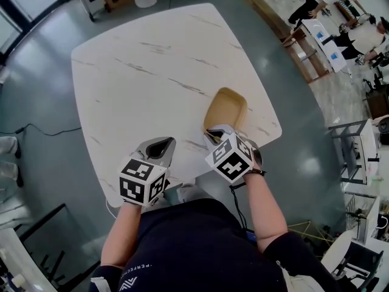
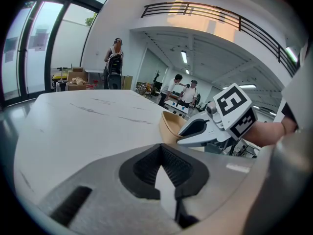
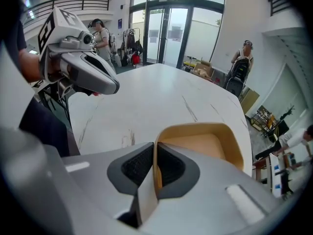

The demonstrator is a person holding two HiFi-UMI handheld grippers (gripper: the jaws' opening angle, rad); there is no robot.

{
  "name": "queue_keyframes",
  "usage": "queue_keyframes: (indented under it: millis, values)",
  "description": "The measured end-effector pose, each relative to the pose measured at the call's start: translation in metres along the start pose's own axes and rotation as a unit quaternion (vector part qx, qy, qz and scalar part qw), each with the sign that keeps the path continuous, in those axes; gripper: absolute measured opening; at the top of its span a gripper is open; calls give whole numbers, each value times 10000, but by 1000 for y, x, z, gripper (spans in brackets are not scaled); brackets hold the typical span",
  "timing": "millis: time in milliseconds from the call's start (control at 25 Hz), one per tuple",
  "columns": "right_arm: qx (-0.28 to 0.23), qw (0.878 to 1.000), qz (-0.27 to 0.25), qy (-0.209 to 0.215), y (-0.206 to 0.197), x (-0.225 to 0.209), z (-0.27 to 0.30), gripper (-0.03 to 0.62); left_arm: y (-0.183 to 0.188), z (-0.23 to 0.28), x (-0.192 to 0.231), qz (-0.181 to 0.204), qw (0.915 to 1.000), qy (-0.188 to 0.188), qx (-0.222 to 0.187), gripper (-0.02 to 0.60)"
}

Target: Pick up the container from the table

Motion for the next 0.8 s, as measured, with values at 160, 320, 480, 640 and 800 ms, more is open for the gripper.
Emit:
queue_keyframes:
  millis: [160, 320, 480, 640, 800]
  values:
    - [-187, 9997, 108, -100, 10, 10, -4, 23, -1, -16, 3, 47, 10000, 12, -69, -5]
    - [-390, 9989, 195, -187, 25, 24, -10, 25, 0, -33, 7, 52, 9998, 54, -196, -5]
    - [-705, 9966, 394, -190, 43, 41, -14, 25, 2, -50, 16, 86, 9992, 134, -366, -5]
    - [-1014, 9921, 728, -145, 57, 60, -19, 25, 2, -71, 23, 147, 9983, 252, -504, -5]
    - [-1369, 9860, 946, -130, 71, 77, -24, 25, 3, -94, 31, 189, 9969, 390, -659, -5]
Point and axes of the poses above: the fingertips, and each gripper's own axes: z forward along the fingers, x to its left, y out of its top, the point moved 8 cm from there along -z, backward along the fingers, and after that the axes turned 12 degrees about -x, right-handed, at the moved point
